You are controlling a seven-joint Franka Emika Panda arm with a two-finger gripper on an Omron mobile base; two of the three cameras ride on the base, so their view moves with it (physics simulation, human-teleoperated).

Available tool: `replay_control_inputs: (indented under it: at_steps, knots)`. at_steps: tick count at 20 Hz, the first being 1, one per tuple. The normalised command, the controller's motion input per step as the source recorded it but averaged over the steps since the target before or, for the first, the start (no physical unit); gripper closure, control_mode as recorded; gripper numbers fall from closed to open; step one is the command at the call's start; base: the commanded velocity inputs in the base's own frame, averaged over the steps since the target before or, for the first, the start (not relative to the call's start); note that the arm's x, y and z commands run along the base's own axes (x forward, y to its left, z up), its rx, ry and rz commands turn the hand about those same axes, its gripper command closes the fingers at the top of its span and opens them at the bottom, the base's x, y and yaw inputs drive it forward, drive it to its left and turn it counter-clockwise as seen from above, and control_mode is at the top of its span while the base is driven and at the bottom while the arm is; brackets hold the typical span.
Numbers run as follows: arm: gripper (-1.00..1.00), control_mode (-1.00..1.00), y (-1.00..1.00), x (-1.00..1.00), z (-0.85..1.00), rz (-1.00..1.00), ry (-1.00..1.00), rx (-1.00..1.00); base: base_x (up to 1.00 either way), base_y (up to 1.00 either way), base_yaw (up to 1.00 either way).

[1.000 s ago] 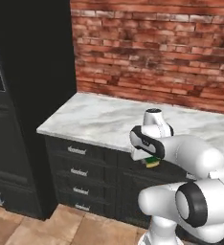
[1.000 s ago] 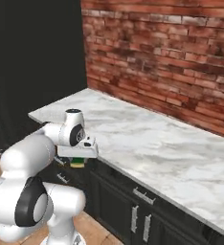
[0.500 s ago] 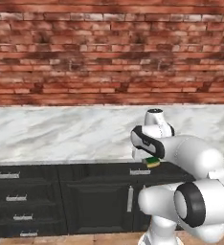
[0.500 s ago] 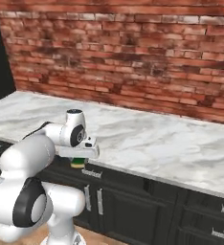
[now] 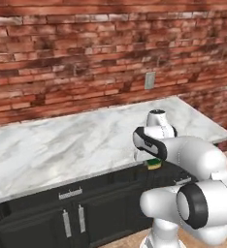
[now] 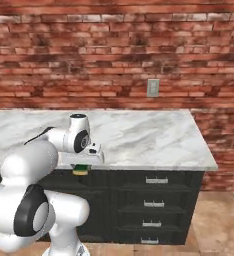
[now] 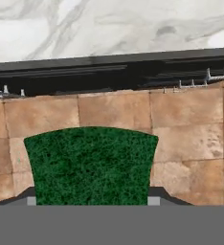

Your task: Restock the sink supplies by placing the sponge and soap dispenser on the counter and next to the sink. Make sure the soap dispenser is upright.

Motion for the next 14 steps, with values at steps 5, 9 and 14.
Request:
replay_control_inputs:
  at_steps: [5,9,14]
  knots:
    - [1.00,1.00,0.00,0.00,0.00,0.00,0.00,0.00,0.23,-0.68,-0.62]
    - [1.00,1.00,0.00,0.00,0.00,0.00,0.00,0.00,0.18,-0.47,-0.74]
    - [1.00,1.00,0.00,0.00,0.00,0.00,0.00,0.00,0.28,-0.18,-0.78]
